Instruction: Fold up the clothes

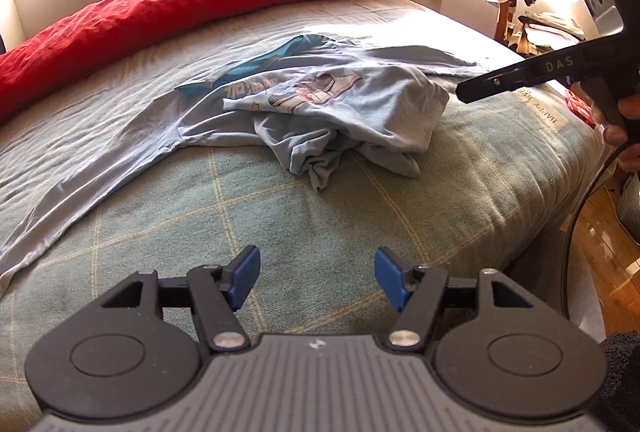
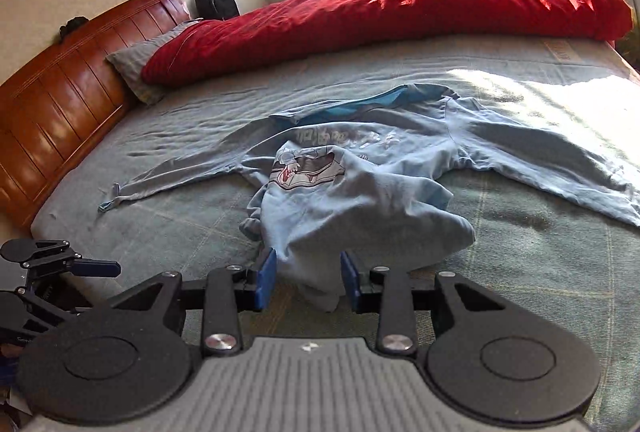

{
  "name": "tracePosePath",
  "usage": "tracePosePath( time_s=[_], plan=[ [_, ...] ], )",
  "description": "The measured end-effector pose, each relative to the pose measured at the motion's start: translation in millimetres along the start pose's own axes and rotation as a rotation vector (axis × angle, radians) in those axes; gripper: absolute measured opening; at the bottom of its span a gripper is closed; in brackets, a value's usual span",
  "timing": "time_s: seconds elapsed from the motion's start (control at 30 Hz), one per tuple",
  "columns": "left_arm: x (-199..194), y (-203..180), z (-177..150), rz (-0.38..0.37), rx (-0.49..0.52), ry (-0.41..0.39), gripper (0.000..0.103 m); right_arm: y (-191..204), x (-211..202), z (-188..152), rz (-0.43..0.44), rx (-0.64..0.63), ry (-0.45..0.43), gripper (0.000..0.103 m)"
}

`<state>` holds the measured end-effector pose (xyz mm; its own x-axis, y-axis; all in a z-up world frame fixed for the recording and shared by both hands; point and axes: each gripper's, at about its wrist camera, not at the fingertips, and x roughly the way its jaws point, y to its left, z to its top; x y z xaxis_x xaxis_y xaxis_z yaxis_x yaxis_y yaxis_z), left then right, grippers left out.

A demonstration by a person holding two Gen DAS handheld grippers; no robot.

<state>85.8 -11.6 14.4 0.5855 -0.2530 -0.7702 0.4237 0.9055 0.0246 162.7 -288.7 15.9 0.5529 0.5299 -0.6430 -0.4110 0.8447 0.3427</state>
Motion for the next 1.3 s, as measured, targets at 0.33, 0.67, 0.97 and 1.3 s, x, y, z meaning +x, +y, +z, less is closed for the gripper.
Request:
tracePosePath(
  time_s=[0.33, 0.67, 0.97, 1.3],
  plan=[
    [37.8, 7.9, 1.6, -0.054, -0.012, 0.029, 0.065, 14.0, 36.8, -17.5, 0.062, -0.014, 0.084, 0.040],
    [51.9, 28.8, -9.1, -0.061, -0.060, 0.029, 0.065, 35.2, 100.7, -13.1, 0.050, -0.127, 0.181, 0.040],
    [67.6, 22.5, -0.4, -0.099, -0.002, -0.001, 0.065, -8.8, 98.2, 36.8, -0.044, -0.070, 0.090, 0.040],
    [97.3, 28.8, 16.5, -0.124, -0.014, 0.012, 0.065, -73.6, 128.9, 65.1, -0.143, 0.039, 0.077, 0.040]
  ],
)
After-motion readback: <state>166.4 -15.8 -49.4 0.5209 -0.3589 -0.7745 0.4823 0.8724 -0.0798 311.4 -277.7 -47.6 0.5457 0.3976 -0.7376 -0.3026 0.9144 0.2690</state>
